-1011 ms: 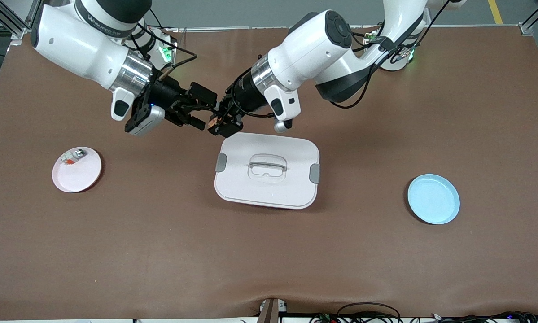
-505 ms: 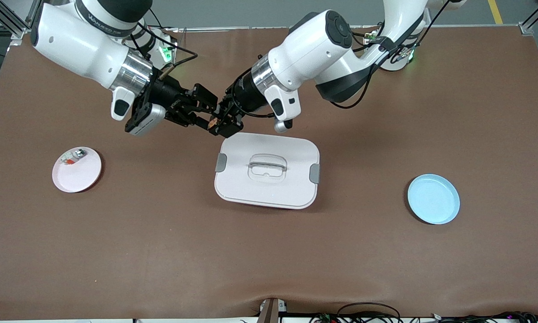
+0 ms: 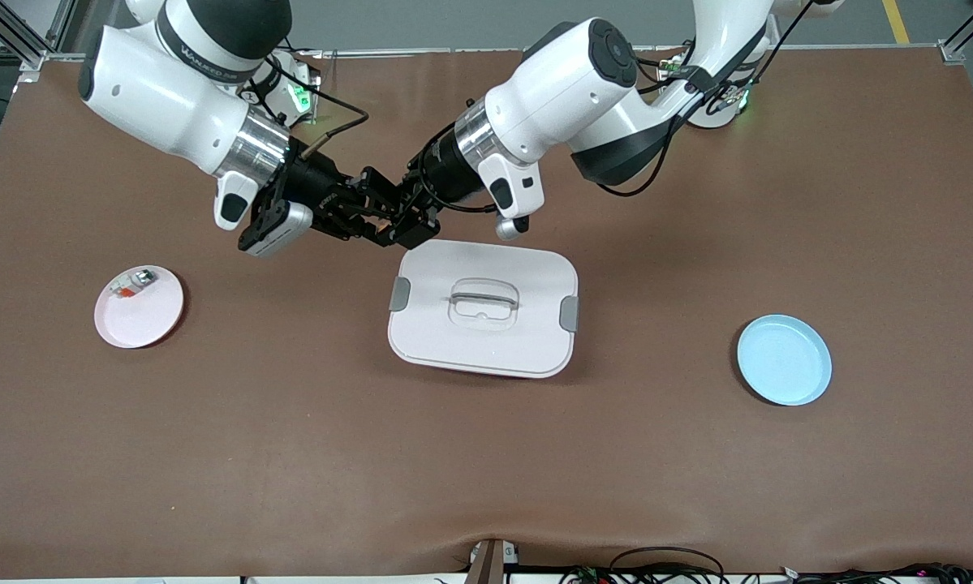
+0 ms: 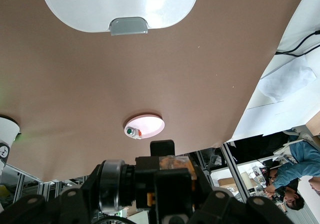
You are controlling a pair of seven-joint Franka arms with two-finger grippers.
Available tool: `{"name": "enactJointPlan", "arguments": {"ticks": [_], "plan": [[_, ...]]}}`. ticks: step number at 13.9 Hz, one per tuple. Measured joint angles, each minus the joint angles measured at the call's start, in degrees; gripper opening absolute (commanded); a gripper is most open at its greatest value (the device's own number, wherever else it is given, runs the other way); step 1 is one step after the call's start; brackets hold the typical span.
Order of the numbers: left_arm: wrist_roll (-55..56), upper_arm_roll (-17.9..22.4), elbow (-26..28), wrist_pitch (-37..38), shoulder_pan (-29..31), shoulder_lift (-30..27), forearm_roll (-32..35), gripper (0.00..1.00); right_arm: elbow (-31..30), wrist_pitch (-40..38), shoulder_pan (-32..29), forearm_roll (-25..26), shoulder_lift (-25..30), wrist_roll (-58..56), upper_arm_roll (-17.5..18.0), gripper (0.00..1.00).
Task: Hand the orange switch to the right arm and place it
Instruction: 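Close the right gripper on the switch held by the left gripper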
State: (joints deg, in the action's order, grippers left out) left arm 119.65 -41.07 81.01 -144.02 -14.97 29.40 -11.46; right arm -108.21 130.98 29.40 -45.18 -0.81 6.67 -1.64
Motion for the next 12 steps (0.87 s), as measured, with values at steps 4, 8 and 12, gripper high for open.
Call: {"name": "enactJointPlan", "arguments": {"ticks": [4, 8, 12], "plan": [[0.00, 0.00, 0.04, -0.02, -0.02, 0.07, 0.00, 0.22, 0.63, 0.00, 0.30, 0.11, -0.01, -0.18, 0.02, 0.00], [0.00, 0.00, -0.29, -0.03, -0.01, 0.05, 0.00, 0.31, 1.05, -0.08, 0.29, 0.18, -0.01, -0.23, -0.04, 0.00], [0.00, -0.01, -0.30, -0.04, -0.01, 0.06, 0.00, 0.92, 1.10, -0.10, 0.30, 0.38, -0.03, -0.47, -0.05, 0.00]]}}
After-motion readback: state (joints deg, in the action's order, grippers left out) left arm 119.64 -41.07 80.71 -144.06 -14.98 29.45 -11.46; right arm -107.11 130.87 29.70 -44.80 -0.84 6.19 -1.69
